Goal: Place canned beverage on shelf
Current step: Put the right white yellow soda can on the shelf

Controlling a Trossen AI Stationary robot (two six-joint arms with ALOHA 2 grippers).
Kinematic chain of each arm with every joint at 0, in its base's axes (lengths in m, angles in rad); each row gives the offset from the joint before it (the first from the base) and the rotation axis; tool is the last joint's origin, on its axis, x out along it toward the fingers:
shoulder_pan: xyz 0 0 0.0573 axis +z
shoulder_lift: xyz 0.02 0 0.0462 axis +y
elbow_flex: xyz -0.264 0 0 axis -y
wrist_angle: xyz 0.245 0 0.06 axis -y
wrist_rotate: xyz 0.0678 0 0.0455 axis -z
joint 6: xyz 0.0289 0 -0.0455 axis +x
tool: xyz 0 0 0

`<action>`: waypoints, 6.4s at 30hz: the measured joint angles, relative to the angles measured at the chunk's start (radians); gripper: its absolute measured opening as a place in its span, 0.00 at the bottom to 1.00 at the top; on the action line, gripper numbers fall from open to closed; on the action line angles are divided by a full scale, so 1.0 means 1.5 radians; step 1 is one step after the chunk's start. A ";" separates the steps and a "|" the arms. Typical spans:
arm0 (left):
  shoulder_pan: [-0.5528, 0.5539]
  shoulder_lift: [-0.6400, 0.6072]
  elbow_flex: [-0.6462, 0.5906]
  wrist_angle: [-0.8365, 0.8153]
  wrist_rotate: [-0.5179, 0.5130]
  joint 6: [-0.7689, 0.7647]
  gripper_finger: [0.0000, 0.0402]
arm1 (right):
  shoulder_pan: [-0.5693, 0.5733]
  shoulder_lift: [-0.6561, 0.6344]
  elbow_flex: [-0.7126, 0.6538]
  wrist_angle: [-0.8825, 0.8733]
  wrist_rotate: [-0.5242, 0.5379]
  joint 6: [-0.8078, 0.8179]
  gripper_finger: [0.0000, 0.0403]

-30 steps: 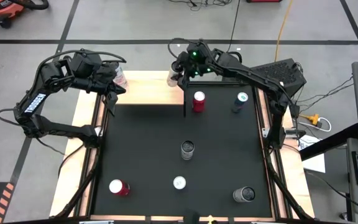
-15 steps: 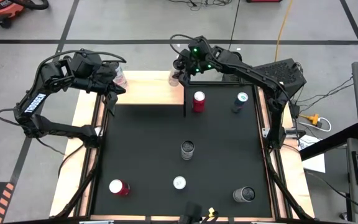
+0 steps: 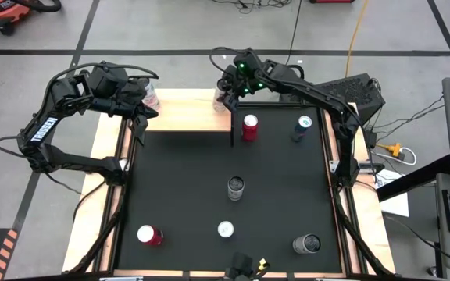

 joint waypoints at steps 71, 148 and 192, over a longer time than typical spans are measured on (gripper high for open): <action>0.000 0.000 0.000 0.000 -0.002 0.001 0.00 | 0.006 0.001 0.000 0.086 0.002 -0.061 0.57; 0.000 0.001 0.000 0.001 -0.037 0.001 0.00 | 0.051 0.060 -0.001 0.268 -0.012 -0.053 0.58; 0.000 0.001 0.000 0.001 -0.037 0.001 0.00 | 0.050 0.059 0.000 0.281 0.036 -0.098 0.75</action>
